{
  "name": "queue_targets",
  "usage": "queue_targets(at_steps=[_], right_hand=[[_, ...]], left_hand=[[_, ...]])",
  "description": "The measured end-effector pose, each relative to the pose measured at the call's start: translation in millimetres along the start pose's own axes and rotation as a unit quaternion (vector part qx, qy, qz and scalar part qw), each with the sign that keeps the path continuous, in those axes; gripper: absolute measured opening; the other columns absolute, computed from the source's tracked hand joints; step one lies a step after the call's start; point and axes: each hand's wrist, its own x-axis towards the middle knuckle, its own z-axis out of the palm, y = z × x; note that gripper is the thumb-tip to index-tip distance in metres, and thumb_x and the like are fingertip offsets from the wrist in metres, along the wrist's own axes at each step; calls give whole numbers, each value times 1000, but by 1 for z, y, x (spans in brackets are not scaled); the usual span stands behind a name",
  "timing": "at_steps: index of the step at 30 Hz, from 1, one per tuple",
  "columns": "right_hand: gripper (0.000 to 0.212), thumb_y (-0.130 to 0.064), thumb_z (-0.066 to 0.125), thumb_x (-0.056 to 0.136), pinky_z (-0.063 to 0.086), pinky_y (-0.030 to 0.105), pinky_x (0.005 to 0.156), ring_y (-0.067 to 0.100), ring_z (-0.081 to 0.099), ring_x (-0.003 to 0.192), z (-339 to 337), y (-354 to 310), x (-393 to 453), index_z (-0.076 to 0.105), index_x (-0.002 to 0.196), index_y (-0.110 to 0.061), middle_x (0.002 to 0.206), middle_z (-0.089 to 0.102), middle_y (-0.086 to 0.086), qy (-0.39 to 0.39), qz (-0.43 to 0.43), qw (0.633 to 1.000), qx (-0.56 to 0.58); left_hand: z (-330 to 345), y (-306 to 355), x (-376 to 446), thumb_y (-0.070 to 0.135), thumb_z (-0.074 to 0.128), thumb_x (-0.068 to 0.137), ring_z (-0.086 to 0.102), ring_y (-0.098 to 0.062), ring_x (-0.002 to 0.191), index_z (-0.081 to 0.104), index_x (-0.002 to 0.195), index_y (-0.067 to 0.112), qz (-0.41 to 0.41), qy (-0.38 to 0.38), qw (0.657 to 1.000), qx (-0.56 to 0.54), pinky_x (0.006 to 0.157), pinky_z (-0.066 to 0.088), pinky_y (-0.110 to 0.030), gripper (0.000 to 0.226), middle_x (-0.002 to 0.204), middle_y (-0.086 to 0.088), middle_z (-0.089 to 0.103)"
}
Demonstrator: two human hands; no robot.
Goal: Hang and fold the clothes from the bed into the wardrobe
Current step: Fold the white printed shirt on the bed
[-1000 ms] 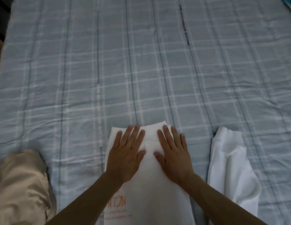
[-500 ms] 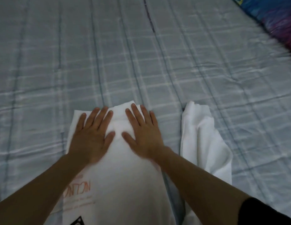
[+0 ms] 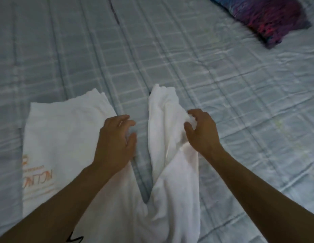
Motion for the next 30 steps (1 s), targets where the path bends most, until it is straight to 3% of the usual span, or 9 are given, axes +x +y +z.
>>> queue_targets(at_steps=[3, 8, 12, 14, 17, 21, 24, 26, 30], right_hand=[[58, -36, 67, 89, 40, 32, 93, 30, 55, 116, -1, 21, 8, 47, 135, -6, 125, 58, 15, -54, 82, 995, -13], [48, -40, 73, 82, 39, 27, 76, 23, 59, 95, 9, 18, 36, 59, 114, -7, 103, 62, 5, -53, 104, 993, 23], [27, -30, 74, 79, 45, 27, 60, 21, 65, 77, 12, 12, 56, 71, 90, -6, 82, 70, 6, -57, 93, 994, 29], [21, -26, 73, 80, 49, 28, 61, 21, 67, 74, 12, 11, 65, 72, 83, -6, 77, 71, 7, -56, 97, 992, 51], [15, -25, 70, 84, 55, 34, 71, 22, 67, 79, 11, 11, 73, 69, 86, -10, 82, 70, 5, -65, 114, 983, 130], [4, -13, 63, 90, 58, 44, 83, 25, 70, 86, 6, 4, 65, 66, 93, -12, 92, 71, 7, -100, 124, 926, 341], [18, -15, 51, 98, 58, 39, 79, 27, 69, 86, 1, -1, 58, 69, 96, -11, 92, 72, 10, -122, 85, 901, 408], [26, -15, 45, 101, 55, 26, 71, 16, 68, 83, -6, -2, 53, 71, 101, -12, 92, 71, 6, -103, 44, 915, 388], [26, 1, 57, 93, 47, 18, 85, 9, 62, 106, -38, 11, 48, 71, 112, -9, 115, 65, 0, 14, -131, 956, 261]], left_hand=[[18, 27, 10, 18, 57, 94, 55, -29, 115, 64, 120, 6, -1, -45, 997, -59, 102, 37, -29, 30, 125, -10, 62], [44, 64, 45, 38, 62, 93, 56, -19, 117, 50, 139, 19, -112, -97, 984, -97, 103, 46, -36, 51, 135, -2, 54], [58, 79, 83, 44, 67, 86, 60, -23, 105, 57, 117, 16, -175, -105, 977, -70, 75, 43, -25, 43, 115, -4, 62], [65, 84, 97, 47, 66, 85, 61, -25, 97, 57, 108, 11, -178, -107, 977, -49, 68, 38, -26, 44, 105, -6, 62], [74, 92, 110, 49, 66, 85, 59, -24, 96, 57, 115, 10, -174, -98, 978, -58, 73, 41, -29, 50, 108, -6, 61], [76, 98, 117, 57, 67, 80, 63, -18, 87, 60, 105, 16, -218, -80, 963, -134, 70, 52, -30, 48, 97, -1, 65], [73, 106, 118, 65, 69, 73, 68, -13, 77, 64, 92, 20, -248, -74, 937, -234, 67, 57, -30, 48, 85, 3, 70], [71, 115, 119, 60, 75, 71, 70, -10, 77, 66, 95, 25, -256, -74, 920, -287, 75, 60, -33, 43, 86, 7, 72], [60, 141, 127, 37, 86, 70, 73, -12, 83, 67, 103, 23, -234, -111, 886, -385, 75, 59, -31, 41, 92, 4, 75]])
